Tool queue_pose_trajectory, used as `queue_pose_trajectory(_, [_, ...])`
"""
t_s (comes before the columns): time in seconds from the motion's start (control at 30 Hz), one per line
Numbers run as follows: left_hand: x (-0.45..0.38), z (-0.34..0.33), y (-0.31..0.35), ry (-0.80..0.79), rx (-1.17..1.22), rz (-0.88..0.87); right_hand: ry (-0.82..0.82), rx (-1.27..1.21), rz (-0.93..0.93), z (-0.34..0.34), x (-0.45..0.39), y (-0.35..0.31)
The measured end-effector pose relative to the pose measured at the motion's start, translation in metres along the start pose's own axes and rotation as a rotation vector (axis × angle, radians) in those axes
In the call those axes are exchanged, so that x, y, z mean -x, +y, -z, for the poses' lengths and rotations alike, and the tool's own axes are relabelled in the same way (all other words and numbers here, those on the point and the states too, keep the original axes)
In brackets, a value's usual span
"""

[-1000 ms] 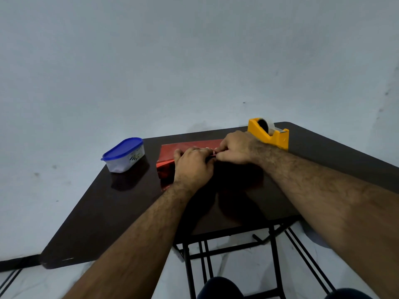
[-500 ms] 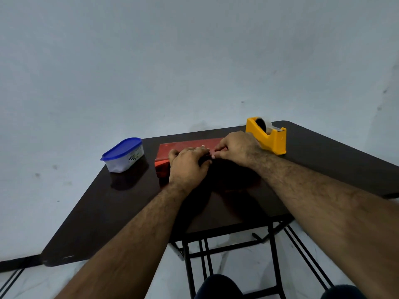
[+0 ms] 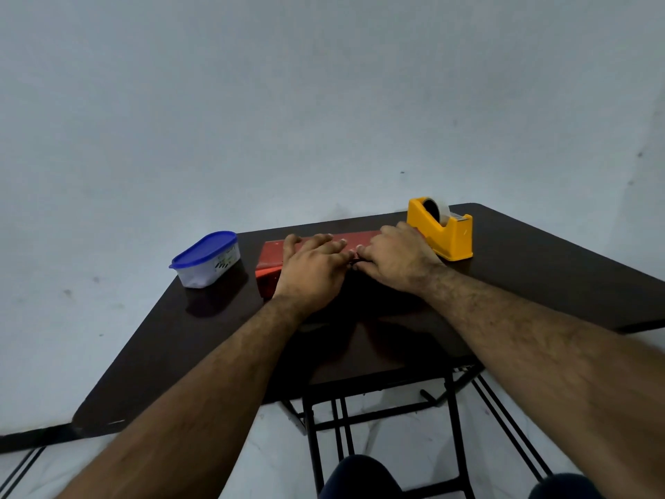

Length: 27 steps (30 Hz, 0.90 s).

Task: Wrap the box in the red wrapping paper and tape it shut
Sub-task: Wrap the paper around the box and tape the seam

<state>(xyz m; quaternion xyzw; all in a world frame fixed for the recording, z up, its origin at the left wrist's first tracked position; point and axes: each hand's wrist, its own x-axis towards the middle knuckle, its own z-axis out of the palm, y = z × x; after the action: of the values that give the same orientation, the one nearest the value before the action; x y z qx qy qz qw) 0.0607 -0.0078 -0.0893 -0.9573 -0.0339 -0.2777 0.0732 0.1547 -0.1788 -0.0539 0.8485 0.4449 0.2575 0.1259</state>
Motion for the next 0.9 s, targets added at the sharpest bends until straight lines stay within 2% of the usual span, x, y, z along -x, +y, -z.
queue_pose_trajectory(0.17, [-0.005,0.006,0.000,-0.037,-0.128,-0.077,0.073,0.206,0.144,-0.001,0.005,0.001])
queue_pose_trajectory(0.27, [-0.013,0.011,0.001,-0.022,0.023,0.001,0.063,0.231,0.136,-0.001,0.002,0.006])
queue_pose_trajectory(0.43, [-0.032,0.020,0.000,0.012,0.565,0.353,0.076,0.052,-0.148,-0.003,0.009,0.035])
queue_pose_trajectory(0.5, [-0.043,0.023,0.004,0.054,0.640,0.402,0.139,-0.088,-0.346,-0.009,0.011,0.054])
queue_pose_trajectory(0.57, [-0.060,0.022,0.013,0.057,0.605,0.374,0.183,-0.286,-0.587,-0.015,0.012,0.079])
queue_pose_trajectory(0.7, [-0.100,0.011,0.040,0.034,0.599,0.246,0.119,-0.661,-0.943,-0.029,0.010,0.131])
queue_pose_trajectory(0.83, [-0.148,-0.008,0.073,-0.023,0.594,0.132,-0.010,-0.954,-1.098,-0.035,0.008,0.166])
queue_pose_trajectory(0.9, [-0.167,-0.015,0.088,-0.062,0.580,0.089,-0.042,-1.006,-1.114,-0.038,0.004,0.175])
